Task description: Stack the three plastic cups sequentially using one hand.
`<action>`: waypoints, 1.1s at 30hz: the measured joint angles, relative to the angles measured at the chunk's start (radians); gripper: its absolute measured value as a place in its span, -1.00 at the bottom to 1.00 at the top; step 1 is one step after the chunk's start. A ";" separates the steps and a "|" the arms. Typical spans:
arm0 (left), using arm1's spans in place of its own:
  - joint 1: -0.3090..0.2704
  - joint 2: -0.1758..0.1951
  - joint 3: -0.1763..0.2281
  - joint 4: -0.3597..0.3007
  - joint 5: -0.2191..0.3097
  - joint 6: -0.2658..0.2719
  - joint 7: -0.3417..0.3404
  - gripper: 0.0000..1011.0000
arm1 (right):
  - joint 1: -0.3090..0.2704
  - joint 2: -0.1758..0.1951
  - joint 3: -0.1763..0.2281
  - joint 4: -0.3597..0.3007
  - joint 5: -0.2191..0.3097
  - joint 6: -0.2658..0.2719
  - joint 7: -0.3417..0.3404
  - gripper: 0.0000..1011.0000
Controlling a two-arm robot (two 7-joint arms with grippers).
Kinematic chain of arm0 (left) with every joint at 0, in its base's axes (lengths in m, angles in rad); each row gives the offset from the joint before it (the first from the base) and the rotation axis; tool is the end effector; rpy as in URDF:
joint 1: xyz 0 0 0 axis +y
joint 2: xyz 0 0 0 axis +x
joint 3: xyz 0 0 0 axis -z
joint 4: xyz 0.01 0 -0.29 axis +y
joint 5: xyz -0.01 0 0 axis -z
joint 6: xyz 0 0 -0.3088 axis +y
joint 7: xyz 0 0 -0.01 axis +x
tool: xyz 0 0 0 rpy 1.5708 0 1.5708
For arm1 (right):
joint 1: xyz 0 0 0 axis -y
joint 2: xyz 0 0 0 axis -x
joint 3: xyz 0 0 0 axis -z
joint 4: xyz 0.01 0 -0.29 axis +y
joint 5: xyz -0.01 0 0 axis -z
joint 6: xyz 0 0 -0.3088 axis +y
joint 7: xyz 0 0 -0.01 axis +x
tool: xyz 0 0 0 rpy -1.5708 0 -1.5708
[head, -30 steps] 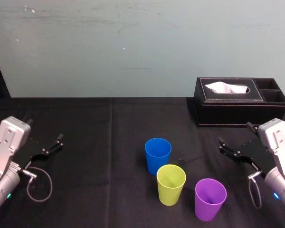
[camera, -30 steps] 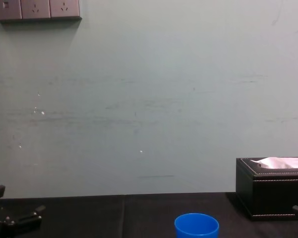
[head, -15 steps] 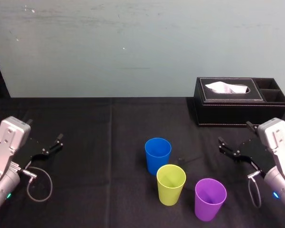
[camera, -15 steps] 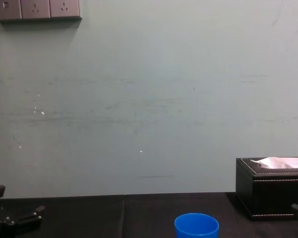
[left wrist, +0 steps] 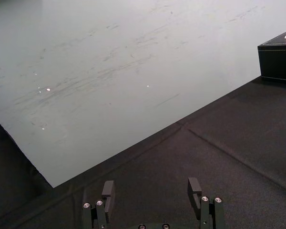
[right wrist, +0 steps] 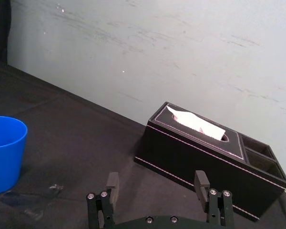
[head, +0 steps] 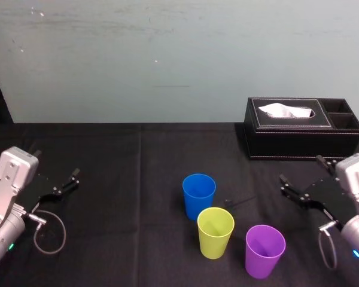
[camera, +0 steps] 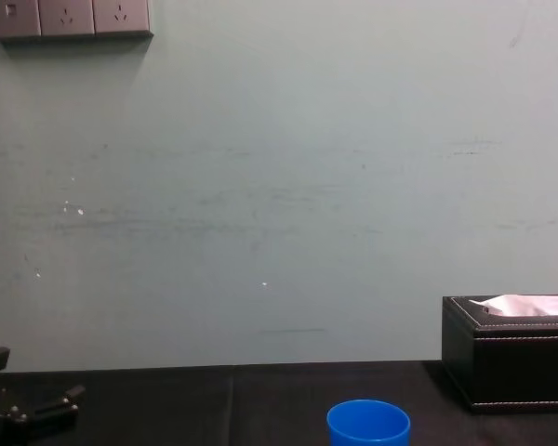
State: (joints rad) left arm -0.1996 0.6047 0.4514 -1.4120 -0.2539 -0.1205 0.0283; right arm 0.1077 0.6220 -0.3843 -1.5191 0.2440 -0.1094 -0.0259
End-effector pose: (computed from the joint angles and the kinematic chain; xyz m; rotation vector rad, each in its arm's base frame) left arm 0.3581 0.0827 -0.3022 0.3044 -0.2851 1.2480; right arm 0.3375 -0.0841 -0.2932 -0.2811 -0.2939 -1.2474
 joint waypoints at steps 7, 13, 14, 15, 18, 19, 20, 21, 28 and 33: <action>0.000 0.000 0.000 0.000 0.000 0.000 0.000 0.98 | -0.096 0.065 0.073 -0.101 0.061 0.021 0.046 0.98; 0.000 0.000 0.000 0.000 0.000 0.000 0.000 0.98 | -0.172 0.143 0.117 -0.167 0.096 0.040 0.115 0.98; 0.000 0.000 0.000 0.000 0.000 0.000 0.000 0.98 | -0.196 0.166 0.132 -0.184 0.112 0.042 0.140 0.98; 0.000 0.000 0.000 0.000 0.000 0.000 0.000 0.98 | -0.207 0.178 0.139 -0.191 0.122 0.043 0.154 0.98; 0.000 0.000 0.000 0.000 0.000 0.000 0.000 0.98 | -0.255 0.221 0.168 -0.214 0.170 0.049 0.218 0.98; 0.000 0.000 0.000 0.000 0.000 0.000 0.000 0.98 | -0.265 0.231 0.175 -0.218 0.183 0.050 0.235 0.98; 0.000 0.000 0.000 0.000 0.000 0.000 0.000 0.98 | -0.286 0.251 0.185 -0.224 0.212 0.051 0.281 0.98; 0.000 0.000 0.000 0.000 0.000 0.000 0.000 0.98 | -0.286 0.251 0.185 -0.224 0.212 0.051 0.281 0.98; 0.000 0.000 0.000 0.000 0.000 0.000 0.000 0.98 | -0.370 0.327 0.220 -0.240 0.288 0.069 0.429 0.98; 0.000 0.000 0.000 0.000 0.000 0.000 0.000 0.98 | -0.414 0.336 0.231 -0.254 0.288 0.095 0.434 0.98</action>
State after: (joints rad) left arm -0.1996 0.6047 0.4514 -1.4120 -0.2539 -0.1206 0.0283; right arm -0.3059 0.9577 -0.1532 -1.7728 0.5324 -0.0143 0.4076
